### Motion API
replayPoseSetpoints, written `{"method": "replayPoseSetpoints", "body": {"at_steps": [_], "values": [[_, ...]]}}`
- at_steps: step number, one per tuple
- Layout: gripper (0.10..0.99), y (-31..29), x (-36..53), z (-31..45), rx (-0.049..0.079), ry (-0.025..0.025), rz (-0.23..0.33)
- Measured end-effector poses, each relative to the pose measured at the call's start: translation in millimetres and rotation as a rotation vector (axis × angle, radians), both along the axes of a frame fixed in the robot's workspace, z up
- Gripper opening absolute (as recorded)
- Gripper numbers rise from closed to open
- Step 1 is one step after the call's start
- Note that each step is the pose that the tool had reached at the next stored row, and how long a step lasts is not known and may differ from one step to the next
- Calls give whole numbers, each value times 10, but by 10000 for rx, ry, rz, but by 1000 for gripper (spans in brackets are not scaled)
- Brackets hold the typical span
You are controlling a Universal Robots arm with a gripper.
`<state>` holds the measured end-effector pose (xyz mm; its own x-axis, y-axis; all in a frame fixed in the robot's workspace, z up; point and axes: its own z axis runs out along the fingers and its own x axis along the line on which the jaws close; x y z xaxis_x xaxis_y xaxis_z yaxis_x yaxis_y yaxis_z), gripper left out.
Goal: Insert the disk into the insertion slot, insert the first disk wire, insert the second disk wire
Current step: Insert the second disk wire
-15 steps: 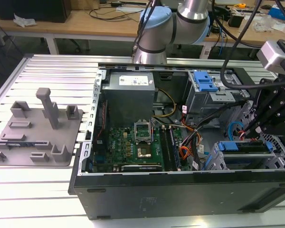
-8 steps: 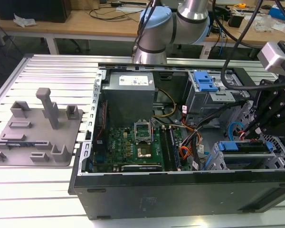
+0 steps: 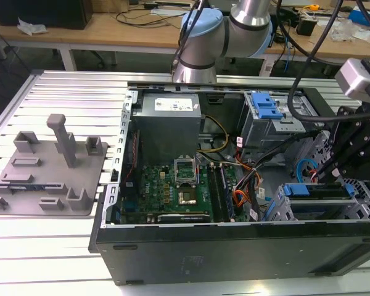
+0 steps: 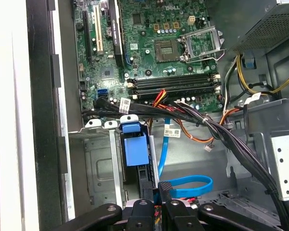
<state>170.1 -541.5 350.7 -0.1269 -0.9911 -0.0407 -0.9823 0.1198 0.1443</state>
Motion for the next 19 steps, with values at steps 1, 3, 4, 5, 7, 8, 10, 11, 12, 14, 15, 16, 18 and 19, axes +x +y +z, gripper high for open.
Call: {"method": "replayPoseSetpoints", "body": {"at_steps": [1, 3, 4, 5, 7, 8, 10, 11, 12, 14, 15, 16, 18, 19], "values": [[161, -1, 0, -4, 1, 0, -1], [161, -2, 1, -13, 1, 0, 0], [161, -5, 3, -21, 0, 0, 0], [161, -5, 3, -24, 1, 0, 0], [161, -8, 4, -32, 1, 1, 0], [161, -10, 5, -40, 2, 2, 0], [161, -13, 5, -49, 1, 3, 0], [161, -13, 5, -55, 3, 3, 0], [161, -13, 5, -63, 1, 3, 0], [161, -14, 5, -77, -1, 3, -1], [161, -14, 6, -82, -2, 3, 1], [161, -14, 7, -87, 1, 4, 2], [161, -14, 7, -92, 0, 4, 9], [161, -13, 7, -95, 1, 4, 15]]}}
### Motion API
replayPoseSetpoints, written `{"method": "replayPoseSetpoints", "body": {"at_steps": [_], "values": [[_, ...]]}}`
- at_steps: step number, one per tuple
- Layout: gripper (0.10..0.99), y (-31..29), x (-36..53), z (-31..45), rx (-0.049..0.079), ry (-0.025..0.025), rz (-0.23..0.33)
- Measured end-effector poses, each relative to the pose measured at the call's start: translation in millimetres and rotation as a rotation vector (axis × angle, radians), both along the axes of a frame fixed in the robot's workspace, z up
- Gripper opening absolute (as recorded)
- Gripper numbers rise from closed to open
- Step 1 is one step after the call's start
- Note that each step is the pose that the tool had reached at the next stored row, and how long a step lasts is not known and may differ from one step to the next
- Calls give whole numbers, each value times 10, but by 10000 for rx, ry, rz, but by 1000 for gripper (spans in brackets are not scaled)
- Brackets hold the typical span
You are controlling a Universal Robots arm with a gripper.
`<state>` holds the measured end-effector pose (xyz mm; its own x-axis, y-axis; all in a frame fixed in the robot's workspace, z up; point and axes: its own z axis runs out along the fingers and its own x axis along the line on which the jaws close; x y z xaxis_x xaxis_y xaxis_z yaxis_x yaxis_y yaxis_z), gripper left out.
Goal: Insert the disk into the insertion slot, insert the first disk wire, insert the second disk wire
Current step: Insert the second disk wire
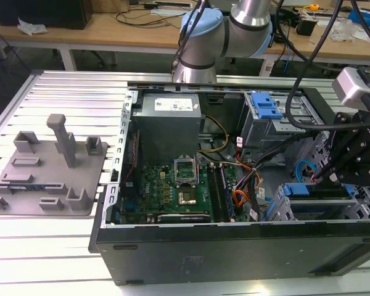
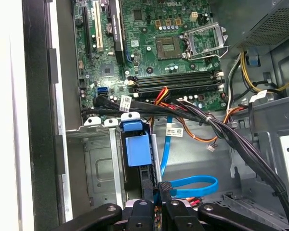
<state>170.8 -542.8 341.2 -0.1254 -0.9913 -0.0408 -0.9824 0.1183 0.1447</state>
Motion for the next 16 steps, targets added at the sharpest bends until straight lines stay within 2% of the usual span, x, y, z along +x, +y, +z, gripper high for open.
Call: {"method": "replayPoseSetpoints", "body": {"at_steps": [7, 8, 9, 10, 12, 13, 16], "values": [[161, -5, 0, -49, 13, -1, 56], [173, -5, 0, -49, 11, 1, 57], [231, -4, 0, -42, 4, 2, 57], [357, 1, -1, -15, 0, 13, 55], [357, 21, 0, 33, -18, 23, 57], [357, 48, 0, 105, -36, 28, 56], [357, 138, 0, 249, -77, 28, 66]]}}
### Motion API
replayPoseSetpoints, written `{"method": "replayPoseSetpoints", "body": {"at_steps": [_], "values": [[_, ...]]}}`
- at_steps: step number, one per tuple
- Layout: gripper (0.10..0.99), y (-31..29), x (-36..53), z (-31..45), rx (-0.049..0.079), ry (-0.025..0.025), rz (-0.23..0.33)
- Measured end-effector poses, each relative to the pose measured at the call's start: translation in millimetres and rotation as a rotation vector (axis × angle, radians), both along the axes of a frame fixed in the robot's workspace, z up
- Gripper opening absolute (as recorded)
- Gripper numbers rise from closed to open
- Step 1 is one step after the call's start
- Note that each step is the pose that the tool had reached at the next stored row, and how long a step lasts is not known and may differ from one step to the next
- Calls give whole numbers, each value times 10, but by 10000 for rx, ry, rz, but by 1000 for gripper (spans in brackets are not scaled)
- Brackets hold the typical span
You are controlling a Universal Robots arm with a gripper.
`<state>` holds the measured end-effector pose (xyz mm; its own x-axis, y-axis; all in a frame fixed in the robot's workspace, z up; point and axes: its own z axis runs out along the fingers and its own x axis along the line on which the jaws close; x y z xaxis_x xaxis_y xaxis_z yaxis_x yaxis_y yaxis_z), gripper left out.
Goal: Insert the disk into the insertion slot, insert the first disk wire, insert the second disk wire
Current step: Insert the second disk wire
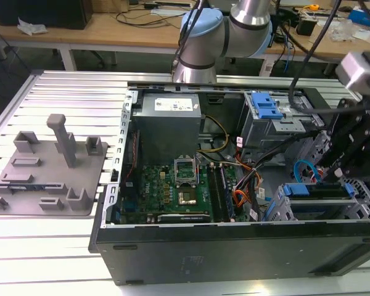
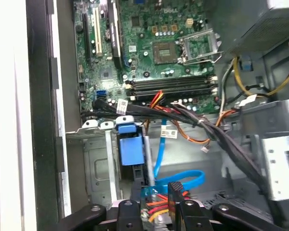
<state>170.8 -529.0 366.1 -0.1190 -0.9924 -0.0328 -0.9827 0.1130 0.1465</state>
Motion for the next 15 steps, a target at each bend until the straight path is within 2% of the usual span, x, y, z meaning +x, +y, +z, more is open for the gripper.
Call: {"method": "replayPoseSetpoints", "body": {"at_steps": [1, 2, 3, 4, 15], "values": [[275, 69, -4, 55, -29, -28, 9], [212, 99, -13, 67, -45, -85, 10], [106, 137, -35, 86, -73, -171, 10], [106, 161, -58, 89, -124, -210, 10], [106, 163, -74, 89, -137, -214, 11]]}}
